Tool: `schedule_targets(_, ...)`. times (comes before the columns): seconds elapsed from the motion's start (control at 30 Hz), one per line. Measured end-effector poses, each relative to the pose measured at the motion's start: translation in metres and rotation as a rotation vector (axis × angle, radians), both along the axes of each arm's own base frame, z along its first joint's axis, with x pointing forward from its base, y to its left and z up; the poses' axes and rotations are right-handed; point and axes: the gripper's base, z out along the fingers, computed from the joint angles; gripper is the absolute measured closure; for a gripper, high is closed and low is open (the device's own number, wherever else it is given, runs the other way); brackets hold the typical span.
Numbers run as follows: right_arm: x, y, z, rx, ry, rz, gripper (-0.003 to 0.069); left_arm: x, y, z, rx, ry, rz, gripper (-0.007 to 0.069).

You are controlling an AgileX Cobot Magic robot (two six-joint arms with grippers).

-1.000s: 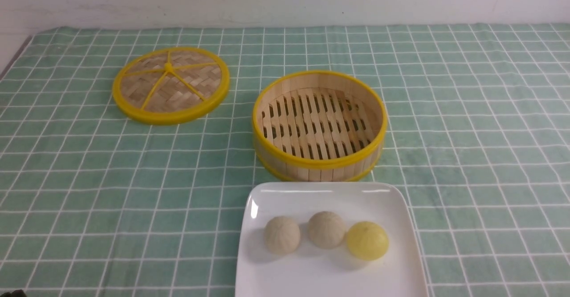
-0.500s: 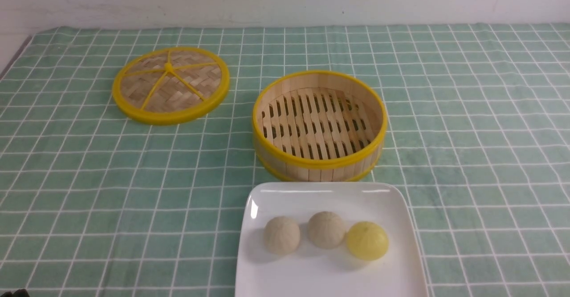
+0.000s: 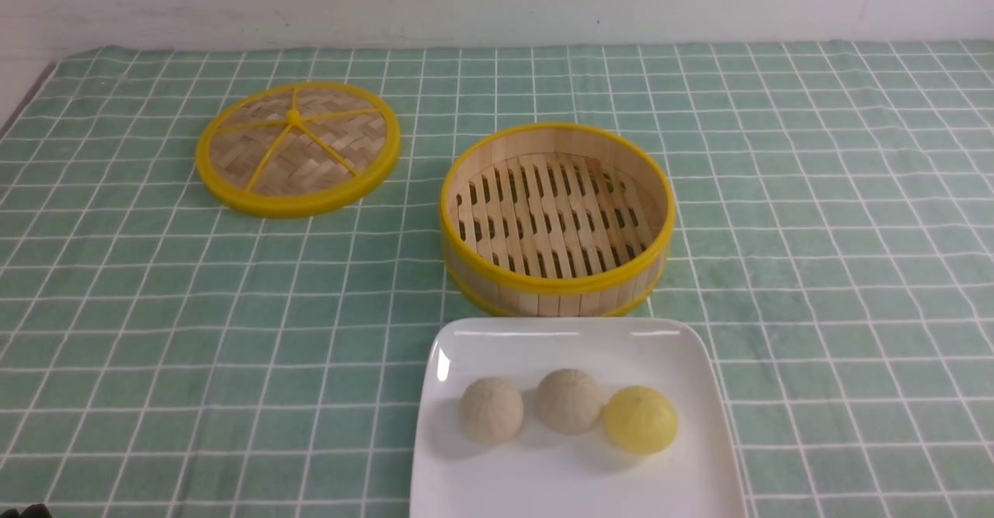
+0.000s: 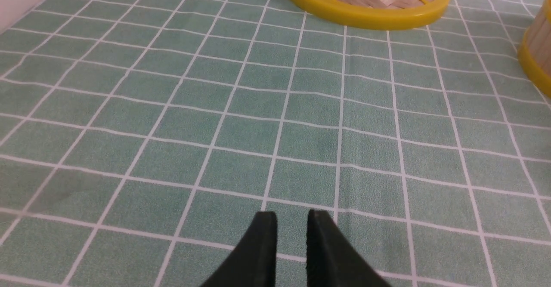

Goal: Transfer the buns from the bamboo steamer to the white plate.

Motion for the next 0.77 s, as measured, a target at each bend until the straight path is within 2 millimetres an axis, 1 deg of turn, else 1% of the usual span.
schedule_targets(0.77, 0.0, 0.0, 0.0, 0.0, 0.0, 0.0, 0.0482, 0.0, 0.0004, 0.0001, 0.013, 0.0, 0.0, 0.0466)
